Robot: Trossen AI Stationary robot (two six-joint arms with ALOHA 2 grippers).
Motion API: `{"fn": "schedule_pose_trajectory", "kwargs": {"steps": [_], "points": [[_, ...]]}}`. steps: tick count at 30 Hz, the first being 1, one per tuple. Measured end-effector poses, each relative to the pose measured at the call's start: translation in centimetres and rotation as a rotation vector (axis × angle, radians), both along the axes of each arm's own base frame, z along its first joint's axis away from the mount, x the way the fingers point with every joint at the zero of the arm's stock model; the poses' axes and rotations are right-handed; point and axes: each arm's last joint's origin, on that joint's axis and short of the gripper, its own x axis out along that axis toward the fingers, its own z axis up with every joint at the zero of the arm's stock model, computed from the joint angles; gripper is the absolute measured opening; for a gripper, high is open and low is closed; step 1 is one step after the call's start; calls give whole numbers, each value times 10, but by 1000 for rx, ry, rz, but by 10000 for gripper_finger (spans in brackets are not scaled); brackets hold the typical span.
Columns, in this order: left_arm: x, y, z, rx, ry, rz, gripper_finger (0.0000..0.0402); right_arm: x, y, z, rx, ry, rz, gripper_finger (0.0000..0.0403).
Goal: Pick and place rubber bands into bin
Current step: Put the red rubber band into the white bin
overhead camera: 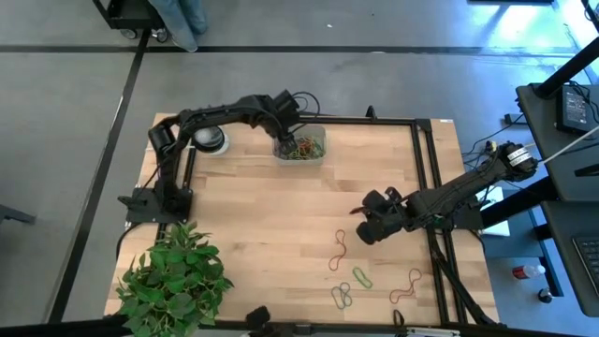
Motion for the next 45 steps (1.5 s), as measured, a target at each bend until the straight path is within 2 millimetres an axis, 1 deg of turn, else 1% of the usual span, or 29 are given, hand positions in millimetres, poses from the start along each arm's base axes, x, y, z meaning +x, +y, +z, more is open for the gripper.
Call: {"fn": "schedule_pose_trajectory", "kwargs": {"steps": [4,7,10,15,16,20,22,26,32,36,39,43,45], "points": [[4,-11,1,-54,-14,66,143,-1,-1,-1,-30,31,42,3],[10,-29,2,-96,-7,50,134,-4,-2,-1,-42,59,43,3],[20,-51,1,-143,-7,-10,104,-6,-3,-2,-58,90,53,3],[34,-89,2,-158,-8,-80,21,-8,-3,-3,-96,127,118,3],[37,-97,3,-160,-10,-94,11,-8,-3,-3,-101,131,128,3],[42,-126,10,-159,-27,-153,2,-8,-3,-3,-105,135,138,3],[41,-140,15,-145,-47,-184,2,-8,-3,-3,-106,135,139,3],[28,-158,20,-122,-117,-185,1,-7,-3,-2,-98,126,130,3],[-6,-181,21,-122,-215,-136,1,-2,-1,-1,-76,68,133,3],[-27,-200,16,-112,-251,-128,1,2,1,1,-59,20,134,3],[-42,-212,11,-112,-267,-155,1,6,3,2,-45,-20,134,3],[-59,-224,2,-124,-270,-175,1,9,4,4,-21,-57,134,2],[-67,-228,-2,-124,-274,-190,1,10,5,6,3,-70,104,2]]}}
